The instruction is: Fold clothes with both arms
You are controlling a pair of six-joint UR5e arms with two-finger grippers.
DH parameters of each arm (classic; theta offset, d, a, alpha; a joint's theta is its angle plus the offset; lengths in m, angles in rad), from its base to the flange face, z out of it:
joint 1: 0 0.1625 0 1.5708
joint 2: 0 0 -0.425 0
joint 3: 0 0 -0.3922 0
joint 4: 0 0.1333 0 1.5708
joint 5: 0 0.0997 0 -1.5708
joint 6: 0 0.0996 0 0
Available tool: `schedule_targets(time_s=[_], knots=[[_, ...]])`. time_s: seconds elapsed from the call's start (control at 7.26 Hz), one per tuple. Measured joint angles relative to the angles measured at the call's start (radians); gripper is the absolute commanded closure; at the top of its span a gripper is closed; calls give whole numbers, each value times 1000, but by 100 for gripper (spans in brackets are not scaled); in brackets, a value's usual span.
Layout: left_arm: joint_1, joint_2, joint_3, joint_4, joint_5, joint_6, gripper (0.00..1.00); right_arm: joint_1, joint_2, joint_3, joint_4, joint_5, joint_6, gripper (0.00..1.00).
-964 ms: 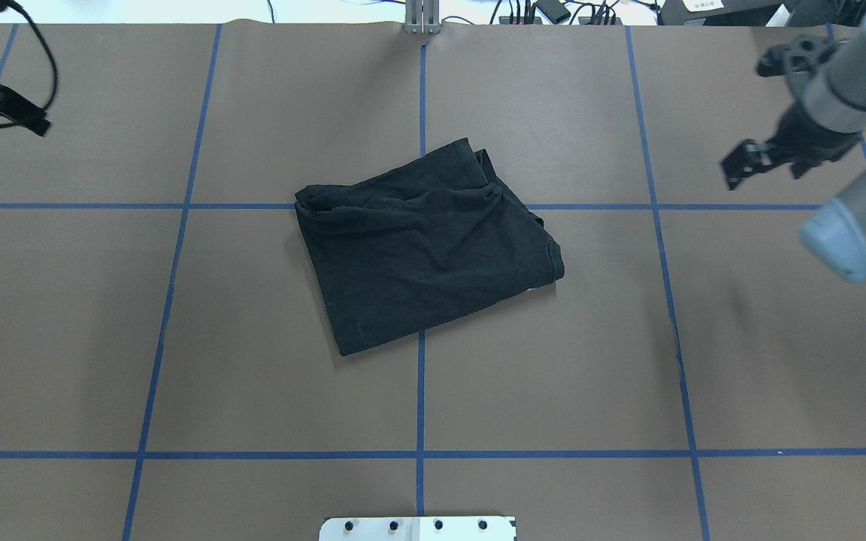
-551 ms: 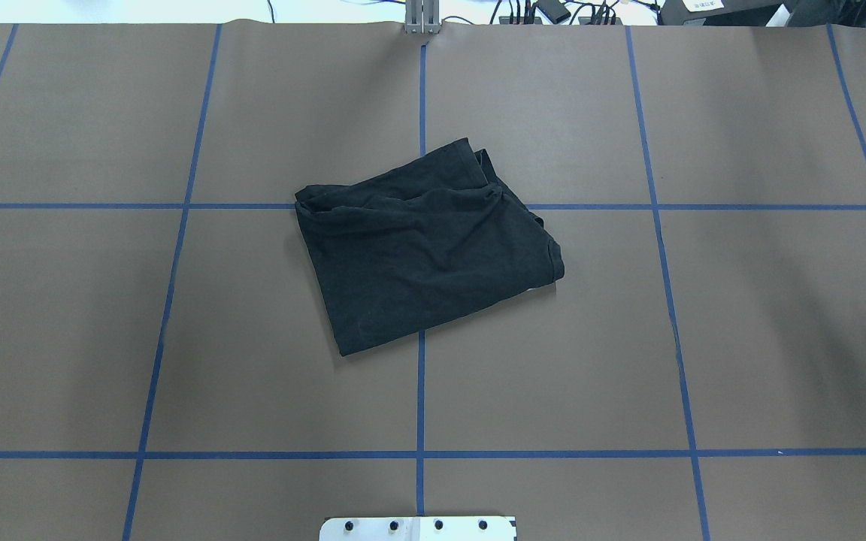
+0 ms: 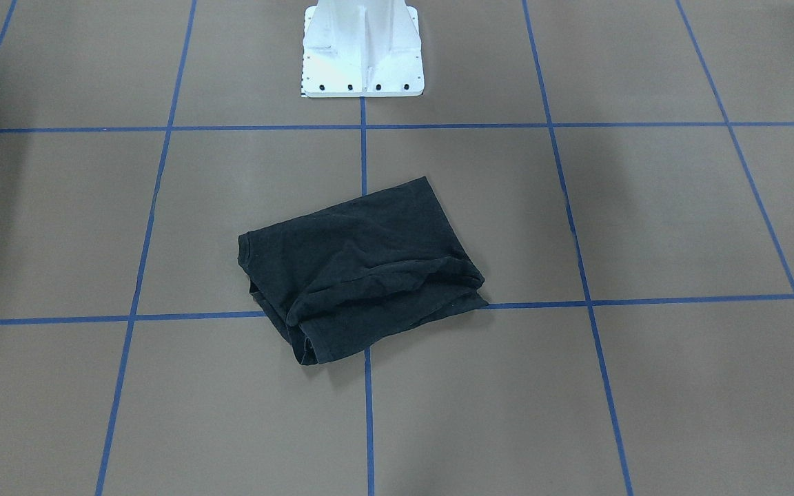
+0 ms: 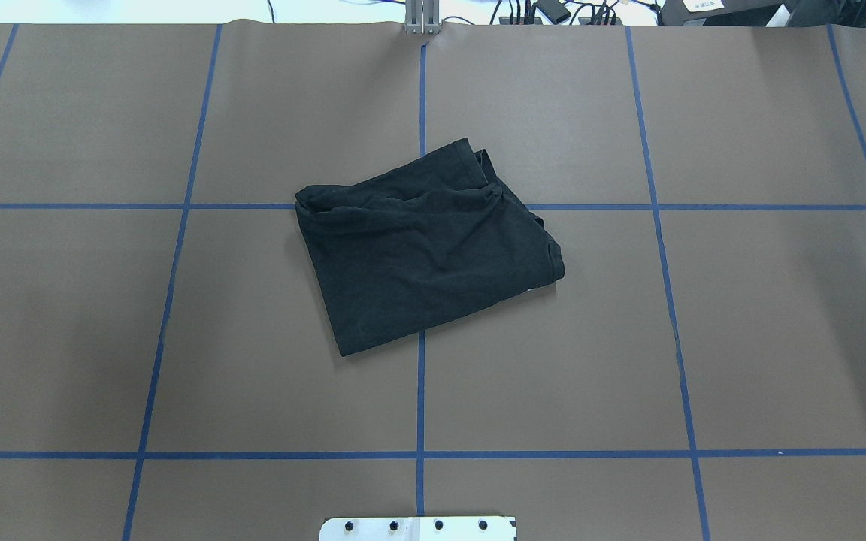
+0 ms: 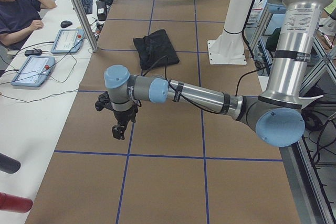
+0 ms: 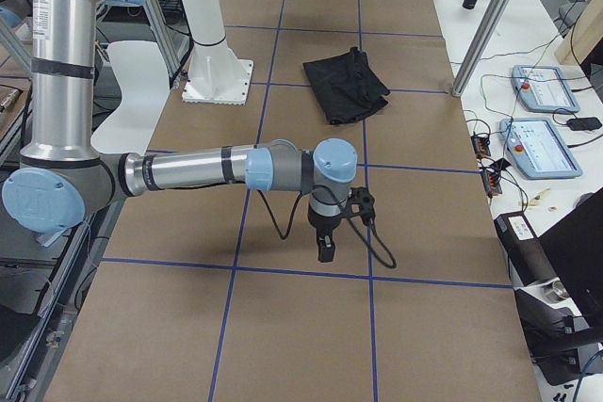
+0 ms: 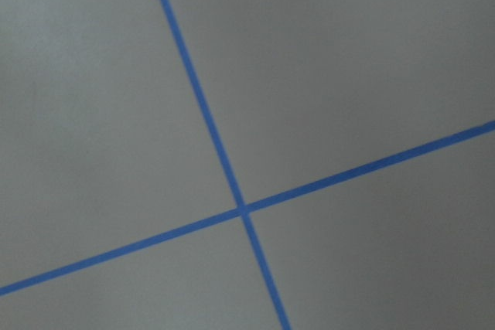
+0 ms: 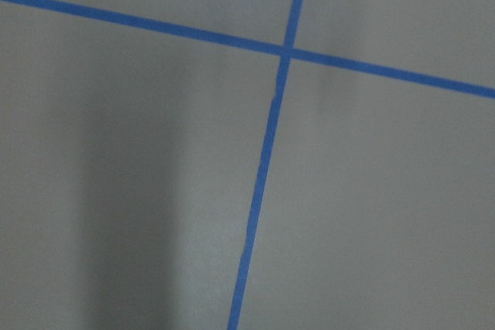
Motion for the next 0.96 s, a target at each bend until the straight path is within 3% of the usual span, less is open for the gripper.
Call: schedule_targets(time_s=[0.96], knots=[[-19,87,3,-20,-25,-73,0,20,-21,3,1,9,14,0]])
